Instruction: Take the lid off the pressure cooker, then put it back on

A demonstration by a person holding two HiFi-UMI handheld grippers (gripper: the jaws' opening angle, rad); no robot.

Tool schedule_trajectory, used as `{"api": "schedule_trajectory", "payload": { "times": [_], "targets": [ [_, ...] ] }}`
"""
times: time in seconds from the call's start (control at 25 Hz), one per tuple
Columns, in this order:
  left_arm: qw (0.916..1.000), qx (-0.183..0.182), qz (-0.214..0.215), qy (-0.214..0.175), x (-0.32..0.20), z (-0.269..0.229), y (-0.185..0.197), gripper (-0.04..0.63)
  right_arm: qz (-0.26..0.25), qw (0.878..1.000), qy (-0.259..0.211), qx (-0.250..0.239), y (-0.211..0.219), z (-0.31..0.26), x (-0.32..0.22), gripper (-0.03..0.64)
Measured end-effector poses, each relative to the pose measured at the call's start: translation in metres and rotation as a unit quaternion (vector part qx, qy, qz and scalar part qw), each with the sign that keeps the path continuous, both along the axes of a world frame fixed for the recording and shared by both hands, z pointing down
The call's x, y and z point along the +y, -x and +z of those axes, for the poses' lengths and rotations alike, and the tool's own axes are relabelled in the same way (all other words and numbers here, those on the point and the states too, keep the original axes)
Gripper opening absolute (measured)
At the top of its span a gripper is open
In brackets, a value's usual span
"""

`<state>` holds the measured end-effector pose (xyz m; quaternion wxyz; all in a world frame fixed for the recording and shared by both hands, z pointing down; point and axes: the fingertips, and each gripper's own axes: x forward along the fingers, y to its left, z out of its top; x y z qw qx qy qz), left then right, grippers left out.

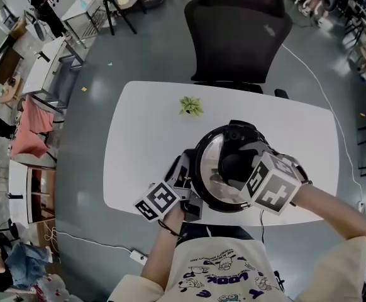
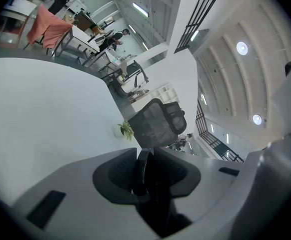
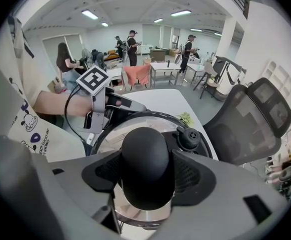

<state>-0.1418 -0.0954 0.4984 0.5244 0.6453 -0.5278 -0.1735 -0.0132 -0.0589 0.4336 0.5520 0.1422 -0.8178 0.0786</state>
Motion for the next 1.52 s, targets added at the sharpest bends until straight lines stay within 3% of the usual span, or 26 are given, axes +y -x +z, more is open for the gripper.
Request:
{"api": "schedule_trajectory", "payload": {
  "times": [0.2,0.48,1.2,1.52],
  "targets": [
    [1.0000,0.001,-0.001,-0.002,-0.0002,-0.0001,-0.0003,0.118,0.017,1.000,-0.004,0.000,-0.0014,0.0019,-0.0019,0.310],
    [1.0000,-0.002,-0.002,-0.004,0.0010,-0.0011,0.0012,0.118,0.084,0.996,-0.004,-0.011,-0.0007,-0.0019,-0.0032,0.310],
    [0.9999,-0.017,-0.002,-0.002,0.0019,-0.0007,-0.0002,0.121,0.244,0.970,-0.004,-0.017,-0.0078,-0.0008,-0.0093,0.310],
    [0.9997,-0.023,-0.002,-0.003,0.0027,-0.0006,-0.0002,0.123,0.255,0.967,0.006,-0.011,-0.0082,0.0002,-0.0087,0.312]
  ]
}}
